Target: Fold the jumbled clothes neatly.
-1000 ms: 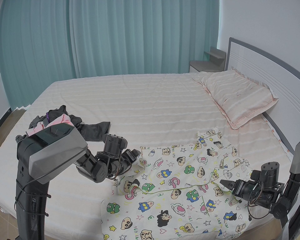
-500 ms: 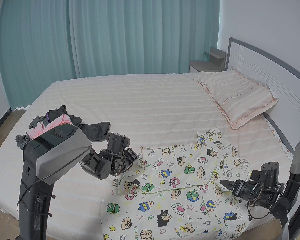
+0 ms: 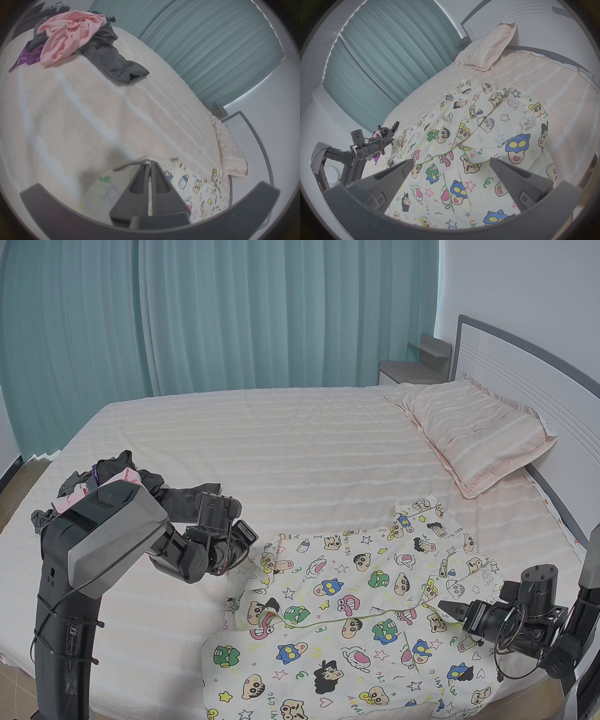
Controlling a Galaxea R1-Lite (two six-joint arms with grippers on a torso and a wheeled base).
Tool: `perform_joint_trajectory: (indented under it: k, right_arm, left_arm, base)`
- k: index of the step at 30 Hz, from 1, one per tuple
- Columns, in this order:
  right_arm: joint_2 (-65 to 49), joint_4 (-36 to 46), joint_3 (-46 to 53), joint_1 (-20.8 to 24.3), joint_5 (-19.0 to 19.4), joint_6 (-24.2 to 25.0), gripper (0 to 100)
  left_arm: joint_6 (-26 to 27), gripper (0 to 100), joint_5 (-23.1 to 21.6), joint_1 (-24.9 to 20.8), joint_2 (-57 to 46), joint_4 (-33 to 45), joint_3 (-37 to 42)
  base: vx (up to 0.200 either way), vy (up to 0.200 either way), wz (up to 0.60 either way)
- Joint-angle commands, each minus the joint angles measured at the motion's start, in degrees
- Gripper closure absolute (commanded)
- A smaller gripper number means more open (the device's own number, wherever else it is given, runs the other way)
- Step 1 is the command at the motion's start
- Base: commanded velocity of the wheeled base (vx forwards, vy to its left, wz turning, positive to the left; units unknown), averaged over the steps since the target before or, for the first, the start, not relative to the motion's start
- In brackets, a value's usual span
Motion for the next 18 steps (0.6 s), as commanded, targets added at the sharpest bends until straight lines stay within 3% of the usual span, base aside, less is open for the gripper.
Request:
perform_joint_trajectory:
  k: [1, 16, 17, 18]
  right_arm:
    - [0.1, 0.0, 0.8, 0.5, -0.1, 0.0, 0]
    - [0.8, 0.0, 0.9, 1.1, -0.3, 1.3, 0]
    - [0.8, 0.0, 0.9, 1.1, -0.3, 1.3, 0]
    - [0.9, 0.0, 0.9, 1.2, -0.3, 1.3, 0]
  left_arm:
    - [0.0, 100, 0.0, 1.5, 0.0, 0.4, -1.7]
    - [-0.8, 100, -1.1, 5.5, 5.2, 12.8, -15.2]
    - [-0.9, 0, -1.1, 5.5, 5.2, 13.1, -15.5]
    - [-2.0, 0, -1.1, 5.6, 5.8, 15.3, -17.2]
  base:
    - [0.0, 0.0, 0.0]
    - [0.0, 0.0, 0.0]
    - [0.0, 0.0, 0.0]
    - [0.0, 0.0, 0.0]
